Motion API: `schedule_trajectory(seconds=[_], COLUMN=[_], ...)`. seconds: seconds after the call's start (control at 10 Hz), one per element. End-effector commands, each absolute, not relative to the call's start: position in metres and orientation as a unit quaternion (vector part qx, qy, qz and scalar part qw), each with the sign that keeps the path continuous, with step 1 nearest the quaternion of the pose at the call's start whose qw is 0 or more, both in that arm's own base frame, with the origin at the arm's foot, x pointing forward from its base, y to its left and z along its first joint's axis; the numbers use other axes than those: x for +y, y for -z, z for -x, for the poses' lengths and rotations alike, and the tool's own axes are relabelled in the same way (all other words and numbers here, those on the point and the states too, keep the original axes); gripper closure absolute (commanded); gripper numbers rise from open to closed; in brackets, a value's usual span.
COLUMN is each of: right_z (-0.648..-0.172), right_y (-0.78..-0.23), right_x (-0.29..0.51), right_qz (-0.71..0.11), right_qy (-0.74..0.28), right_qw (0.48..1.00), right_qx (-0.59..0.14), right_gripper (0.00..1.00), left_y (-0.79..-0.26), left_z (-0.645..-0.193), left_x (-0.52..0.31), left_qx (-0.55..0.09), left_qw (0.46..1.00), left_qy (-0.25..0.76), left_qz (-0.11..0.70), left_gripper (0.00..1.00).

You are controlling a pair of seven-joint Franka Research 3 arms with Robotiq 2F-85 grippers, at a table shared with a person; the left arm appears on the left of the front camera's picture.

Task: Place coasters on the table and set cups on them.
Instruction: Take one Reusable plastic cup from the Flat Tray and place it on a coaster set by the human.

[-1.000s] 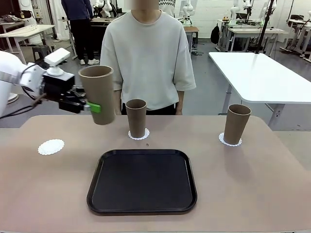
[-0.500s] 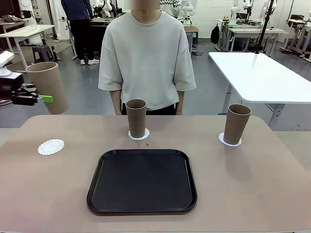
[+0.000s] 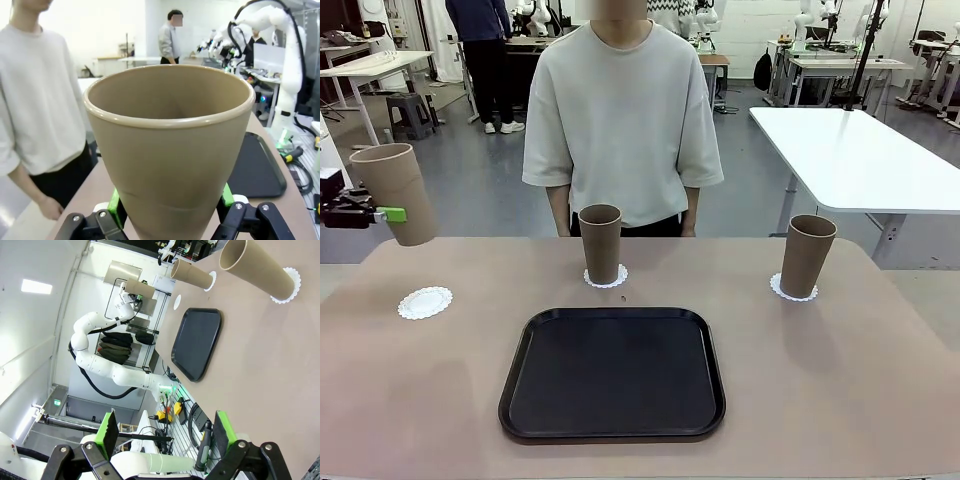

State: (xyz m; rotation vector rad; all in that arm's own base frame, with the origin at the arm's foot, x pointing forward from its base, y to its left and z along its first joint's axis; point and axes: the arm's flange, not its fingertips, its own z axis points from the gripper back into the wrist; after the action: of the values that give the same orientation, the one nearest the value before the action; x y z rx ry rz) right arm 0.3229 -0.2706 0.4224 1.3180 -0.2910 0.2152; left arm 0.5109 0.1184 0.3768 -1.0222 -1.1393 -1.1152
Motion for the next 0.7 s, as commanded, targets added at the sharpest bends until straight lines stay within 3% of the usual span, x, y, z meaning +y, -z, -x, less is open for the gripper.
schedule_trajectory(seconds=[0.0,0.6], right_z=[-0.323,-0.323], right_y=[-0.425,-0.425], right_x=[-0.27,-0.27], right_qz=[-0.609,-0.609], right_qy=[-0.093,-0.093], right_qw=[0.777,0.777], right_qx=[-0.13,-0.13], right_gripper=[0.0,0.0], left_y=[-0.366,-0.37], left_z=[-0.505,-0.494], left_x=[0.122,0.1], left_qx=[-0.463,-0.461], left_qw=[0.602,0.635], left_qy=[0.485,0.478], left_qz=[0.432,0.395], left_gripper=[0.16,0.16])
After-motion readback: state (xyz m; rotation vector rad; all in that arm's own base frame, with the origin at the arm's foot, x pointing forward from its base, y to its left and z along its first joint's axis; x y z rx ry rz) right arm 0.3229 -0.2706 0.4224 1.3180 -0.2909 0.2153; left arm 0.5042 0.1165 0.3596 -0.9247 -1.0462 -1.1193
